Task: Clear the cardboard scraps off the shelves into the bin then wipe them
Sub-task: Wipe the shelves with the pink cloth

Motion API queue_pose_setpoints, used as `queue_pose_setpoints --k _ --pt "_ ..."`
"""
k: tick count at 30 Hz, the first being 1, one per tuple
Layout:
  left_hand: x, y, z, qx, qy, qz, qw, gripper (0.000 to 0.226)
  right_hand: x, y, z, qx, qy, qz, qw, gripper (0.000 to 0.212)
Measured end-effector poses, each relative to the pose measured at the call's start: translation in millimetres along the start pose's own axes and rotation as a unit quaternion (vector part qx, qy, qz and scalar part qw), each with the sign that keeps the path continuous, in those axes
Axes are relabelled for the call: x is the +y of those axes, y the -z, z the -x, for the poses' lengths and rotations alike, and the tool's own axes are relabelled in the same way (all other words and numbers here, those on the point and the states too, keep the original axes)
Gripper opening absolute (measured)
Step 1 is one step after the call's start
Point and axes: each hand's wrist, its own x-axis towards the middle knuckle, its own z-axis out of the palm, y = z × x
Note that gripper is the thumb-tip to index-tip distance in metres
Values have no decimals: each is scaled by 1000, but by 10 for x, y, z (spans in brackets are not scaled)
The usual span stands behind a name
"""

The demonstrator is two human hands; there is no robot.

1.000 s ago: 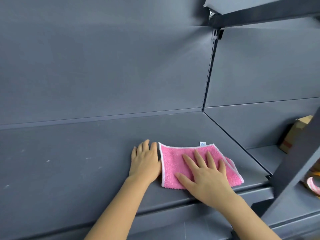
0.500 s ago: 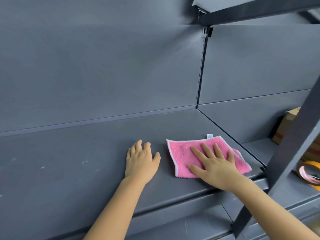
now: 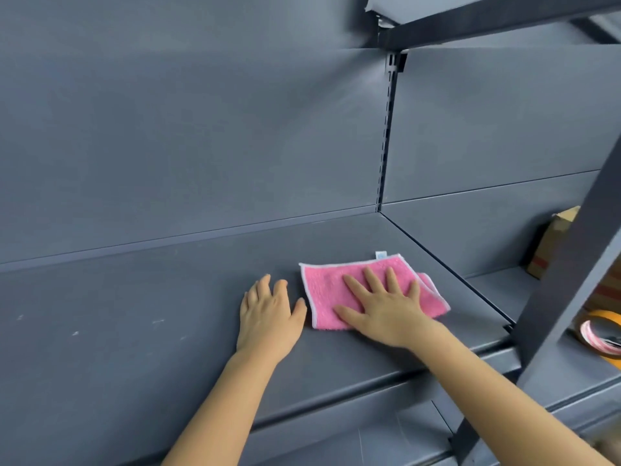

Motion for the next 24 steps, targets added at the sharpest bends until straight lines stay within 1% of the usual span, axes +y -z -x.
queue_pose_setpoints --k 3,5,8,10,11,14,15,19,24 --pt "-8 5 18 4 1 5 1000 47 173 80 -158 -15 -31 10 999 66" --pt "-10 -1 30 3 2 9 1000 47 293 34 -14 -5 -44 18 999 69" --pt "0 -22 8 4 -2 -7 1000 48 291 -101 334 16 -29 31 999 99" --pt "8 -36 -25 1 -4 -19 1000 48 212 -105 341 7 -24 35 999 105" --pt "12 -40 -35 -1 -3 -22 1000 48 161 -80 276 3 -23 28 999 102" --pt "0 -41 -58 -3 1 -21 1000 48 25 -19 -35 13 -4 22 1000 74" --pt "-5 -39 -55 -4 -1 -21 1000 48 -6 -2 -129 15 2 21 1000 69" --pt "-3 -23 -46 -7 -2 -18 1000 49 -49 35 -322 8 1 18 1000 66" --pt "30 24 12 -3 9 -8 1000 47 -82 -3 -132 16 7 10 1000 65"
